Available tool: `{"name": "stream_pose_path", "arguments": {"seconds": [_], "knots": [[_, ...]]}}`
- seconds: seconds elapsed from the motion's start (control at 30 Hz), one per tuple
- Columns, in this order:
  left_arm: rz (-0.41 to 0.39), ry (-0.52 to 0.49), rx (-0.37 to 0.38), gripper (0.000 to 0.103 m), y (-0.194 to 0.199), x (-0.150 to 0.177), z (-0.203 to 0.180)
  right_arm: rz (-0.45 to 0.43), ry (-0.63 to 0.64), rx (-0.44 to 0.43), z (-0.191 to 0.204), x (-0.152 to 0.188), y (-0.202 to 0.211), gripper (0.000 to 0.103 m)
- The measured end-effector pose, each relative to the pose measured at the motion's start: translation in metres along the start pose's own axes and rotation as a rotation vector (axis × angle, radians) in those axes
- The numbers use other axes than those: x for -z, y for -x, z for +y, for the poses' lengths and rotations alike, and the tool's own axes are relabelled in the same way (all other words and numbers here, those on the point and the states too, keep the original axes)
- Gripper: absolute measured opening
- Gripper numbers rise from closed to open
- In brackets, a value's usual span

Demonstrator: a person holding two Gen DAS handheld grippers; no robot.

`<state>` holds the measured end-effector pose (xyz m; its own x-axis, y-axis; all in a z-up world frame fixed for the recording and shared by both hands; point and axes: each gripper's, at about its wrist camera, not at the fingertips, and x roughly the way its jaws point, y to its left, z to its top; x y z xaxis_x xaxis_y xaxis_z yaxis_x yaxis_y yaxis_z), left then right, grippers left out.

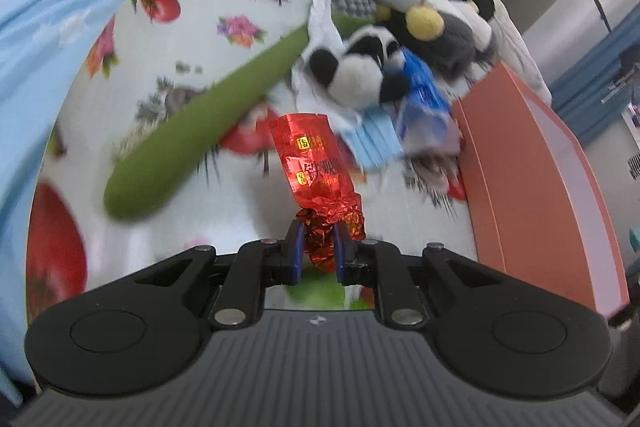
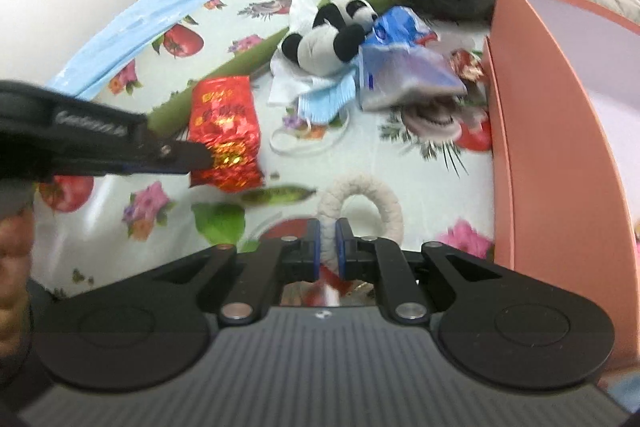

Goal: Organize soft objects
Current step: 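Lift the red tea packet with the left tool while the right grasps the white hair tie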

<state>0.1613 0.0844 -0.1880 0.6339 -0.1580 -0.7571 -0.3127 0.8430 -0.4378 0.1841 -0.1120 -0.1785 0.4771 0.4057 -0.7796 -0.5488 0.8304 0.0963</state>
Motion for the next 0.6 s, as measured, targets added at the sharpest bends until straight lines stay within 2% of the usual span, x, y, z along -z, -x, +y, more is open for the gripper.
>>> {"name": "stream_pose_path", "arguments": {"seconds": [0.13,0.33,0.4,0.43,0.47,0.5,0.57,0.6], "knots": [[0.041,-0.020,0.007,0.018,0.009,0.016,0.003,0.023,-0.010,-0.006,0.003,0.010,0.005,0.012],[0.052,-0.021,-0.046,0.019,0.012,0.025,0.011,0.014,-0.022,-0.014,0.006,0.015,0.010,0.013],[0.054,-0.010,-0.051,0.027,0.013,0.025,0.013,0.008,-0.021,-0.005,0.006,0.014,0.012,0.016],[0.056,-0.006,-0.057,0.041,0.013,0.025,0.013,0.009,-0.029,-0.003,0.005,0.014,0.012,0.017],[0.050,-0.004,-0.064,0.052,0.015,0.026,0.012,0.011,-0.038,-0.001,0.004,0.014,0.012,0.025],[0.038,-0.003,-0.064,0.053,0.017,0.027,0.012,0.014,-0.046,0.000,0.002,0.015,0.013,0.040],[0.027,-0.001,-0.050,0.054,0.019,0.028,0.009,0.012,-0.061,0.009,-0.001,0.016,0.014,0.057],[0.026,-0.004,-0.048,0.055,0.018,0.029,0.007,0.008,-0.062,0.013,-0.002,0.016,0.015,0.060]]}}
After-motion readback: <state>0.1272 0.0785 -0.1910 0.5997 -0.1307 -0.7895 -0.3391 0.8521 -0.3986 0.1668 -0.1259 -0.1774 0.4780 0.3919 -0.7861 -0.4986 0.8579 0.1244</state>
